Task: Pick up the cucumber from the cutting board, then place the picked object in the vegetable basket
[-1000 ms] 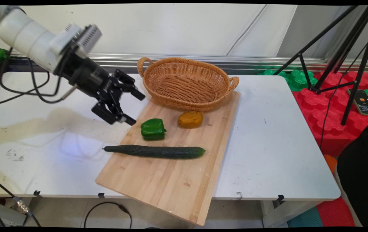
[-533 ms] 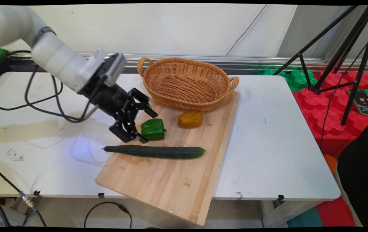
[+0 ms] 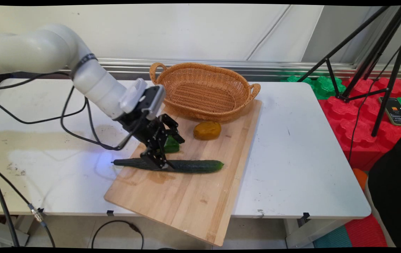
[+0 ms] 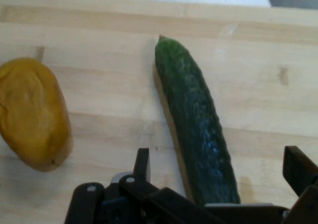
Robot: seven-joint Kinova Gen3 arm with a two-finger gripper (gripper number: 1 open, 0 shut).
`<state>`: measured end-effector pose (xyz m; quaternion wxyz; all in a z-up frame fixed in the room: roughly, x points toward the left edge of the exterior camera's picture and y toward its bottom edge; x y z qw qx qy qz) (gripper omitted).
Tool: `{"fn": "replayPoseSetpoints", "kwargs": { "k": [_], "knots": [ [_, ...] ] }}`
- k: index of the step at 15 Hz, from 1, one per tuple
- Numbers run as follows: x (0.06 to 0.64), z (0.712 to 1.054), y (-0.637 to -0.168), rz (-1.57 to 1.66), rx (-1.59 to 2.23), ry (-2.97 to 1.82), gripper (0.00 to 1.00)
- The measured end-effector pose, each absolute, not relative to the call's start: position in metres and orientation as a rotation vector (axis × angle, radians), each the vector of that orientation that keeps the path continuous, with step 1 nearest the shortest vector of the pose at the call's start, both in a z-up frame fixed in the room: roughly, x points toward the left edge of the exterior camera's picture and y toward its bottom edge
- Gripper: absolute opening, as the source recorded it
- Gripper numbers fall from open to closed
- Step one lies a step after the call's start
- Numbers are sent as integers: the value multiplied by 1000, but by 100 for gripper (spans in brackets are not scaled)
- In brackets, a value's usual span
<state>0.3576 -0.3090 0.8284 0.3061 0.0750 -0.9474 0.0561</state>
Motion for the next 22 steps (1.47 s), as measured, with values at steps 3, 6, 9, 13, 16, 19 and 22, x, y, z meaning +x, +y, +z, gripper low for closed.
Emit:
{"fn": "replayPoseSetpoints", "kwargs": {
  "k": [3, 6, 9, 13, 16, 19, 22],
  "knots": [
    [348, 815, -316, 154, 181, -2534, 100],
    [341, 806, -319, 156, 163, -2550, 100],
    [335, 800, -322, 157, 143, -2561, 100],
    [328, 793, -325, 160, 118, -2573, 100],
    [325, 789, -326, 162, 104, -2580, 100],
    [321, 786, -329, 166, 90, -2583, 0],
    [317, 785, -330, 165, 85, -2582, 0]
  ]
}}
